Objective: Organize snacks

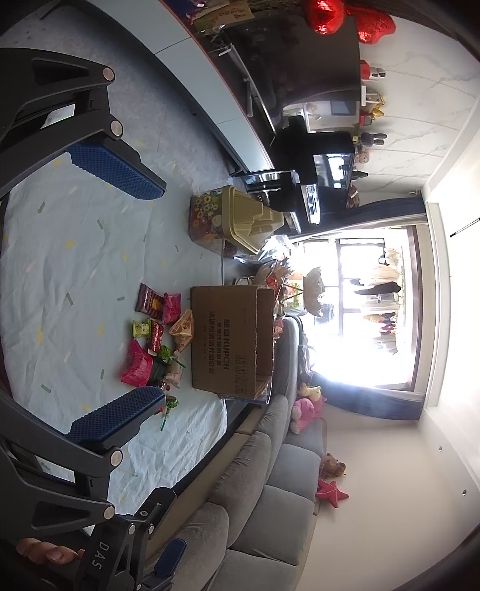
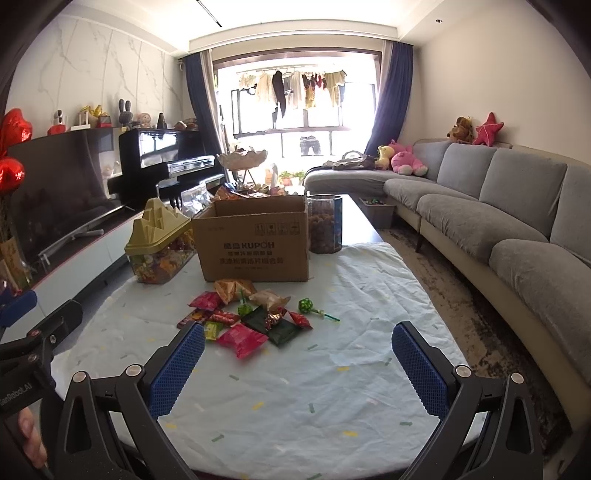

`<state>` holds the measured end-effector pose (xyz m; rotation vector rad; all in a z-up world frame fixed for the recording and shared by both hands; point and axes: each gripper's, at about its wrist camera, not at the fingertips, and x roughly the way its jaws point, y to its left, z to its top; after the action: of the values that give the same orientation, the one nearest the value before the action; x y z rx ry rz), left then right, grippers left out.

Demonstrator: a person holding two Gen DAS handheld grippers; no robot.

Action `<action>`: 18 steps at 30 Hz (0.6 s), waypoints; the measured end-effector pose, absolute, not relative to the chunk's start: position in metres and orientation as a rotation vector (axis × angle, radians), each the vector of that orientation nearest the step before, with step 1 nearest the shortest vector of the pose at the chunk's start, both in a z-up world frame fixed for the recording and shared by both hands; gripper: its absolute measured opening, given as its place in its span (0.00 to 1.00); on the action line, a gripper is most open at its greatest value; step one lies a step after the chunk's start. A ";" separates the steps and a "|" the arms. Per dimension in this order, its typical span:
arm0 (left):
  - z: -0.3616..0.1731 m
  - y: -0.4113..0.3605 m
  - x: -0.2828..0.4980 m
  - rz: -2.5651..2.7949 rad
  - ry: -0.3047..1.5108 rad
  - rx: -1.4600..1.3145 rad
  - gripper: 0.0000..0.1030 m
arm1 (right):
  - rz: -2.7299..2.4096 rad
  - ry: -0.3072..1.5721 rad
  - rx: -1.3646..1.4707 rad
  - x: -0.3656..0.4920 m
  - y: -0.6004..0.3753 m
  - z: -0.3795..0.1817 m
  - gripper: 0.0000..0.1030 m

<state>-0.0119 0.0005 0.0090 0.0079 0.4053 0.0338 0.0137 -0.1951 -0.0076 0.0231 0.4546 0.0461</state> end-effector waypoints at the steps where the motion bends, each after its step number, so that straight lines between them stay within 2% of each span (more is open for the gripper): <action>1: 0.009 0.001 -0.013 0.035 0.402 0.007 1.00 | 0.048 0.454 0.026 0.013 -0.195 -0.008 0.99; 18: 0.011 0.001 -0.015 0.033 0.393 0.007 1.00 | 0.051 0.450 0.029 0.011 -0.195 -0.005 0.99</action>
<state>-0.0151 0.0007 0.0114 0.0074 0.3927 0.0331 0.0113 -0.1946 -0.0054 0.0286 0.4498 0.0514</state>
